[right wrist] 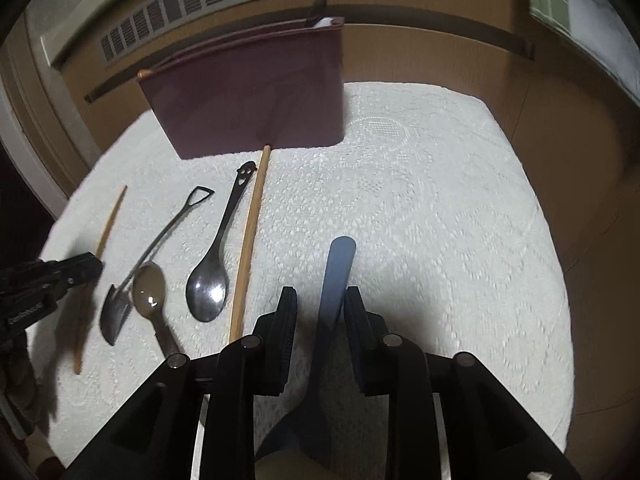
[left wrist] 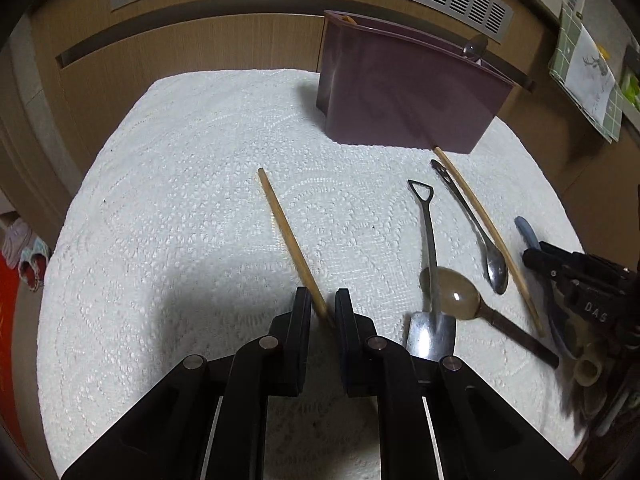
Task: Organize utensils
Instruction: 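Grasp a wooden chopstick with the left tool while the right holds the blue spoon, then lift the chopstick and blue spoon with both tools over the purple holder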
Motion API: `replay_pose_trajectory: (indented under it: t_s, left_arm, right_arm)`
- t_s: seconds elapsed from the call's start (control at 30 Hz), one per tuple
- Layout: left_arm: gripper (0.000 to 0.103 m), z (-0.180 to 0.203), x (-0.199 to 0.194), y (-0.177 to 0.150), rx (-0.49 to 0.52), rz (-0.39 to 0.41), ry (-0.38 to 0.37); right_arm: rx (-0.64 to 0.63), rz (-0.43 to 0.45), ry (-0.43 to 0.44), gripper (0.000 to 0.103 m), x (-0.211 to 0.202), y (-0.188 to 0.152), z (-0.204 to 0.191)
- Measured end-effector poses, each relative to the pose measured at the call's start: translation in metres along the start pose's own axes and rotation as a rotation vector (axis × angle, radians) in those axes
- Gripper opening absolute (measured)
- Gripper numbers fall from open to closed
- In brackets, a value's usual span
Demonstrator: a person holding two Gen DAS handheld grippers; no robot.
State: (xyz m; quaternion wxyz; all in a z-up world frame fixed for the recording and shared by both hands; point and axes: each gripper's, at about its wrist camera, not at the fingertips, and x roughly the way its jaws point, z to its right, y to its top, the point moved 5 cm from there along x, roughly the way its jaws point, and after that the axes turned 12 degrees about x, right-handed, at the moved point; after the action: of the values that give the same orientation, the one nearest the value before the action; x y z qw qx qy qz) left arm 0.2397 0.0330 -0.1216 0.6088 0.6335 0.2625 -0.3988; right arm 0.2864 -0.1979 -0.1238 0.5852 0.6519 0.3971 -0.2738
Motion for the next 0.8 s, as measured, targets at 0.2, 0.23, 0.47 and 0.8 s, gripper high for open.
replay_pose_trajectory:
  t_s: [0.2,0.23,0.47,0.8]
  left_arm:
    - [0.013,0.000,0.010,0.015,0.014,-0.006,0.027]
    - [0.013,0.000,0.012,0.018,0.017,-0.006,0.032]
    - [0.013,-0.005,0.026,0.037,0.001,0.008,0.023]
    - [0.013,-0.009,0.040,0.058,-0.020,-0.005,-0.008]
  right_arm:
    - [-0.034,0.016,-0.023,0.025,0.002,0.000,-0.004]
    - [-0.030,0.017,-0.017,0.026,0.002,0.000,-0.003]
    - [-0.015,0.019,0.011,0.025,0.000,-0.001,0.001]
    - [-0.029,-0.012,0.052,0.042,0.000,-0.001,-0.003]
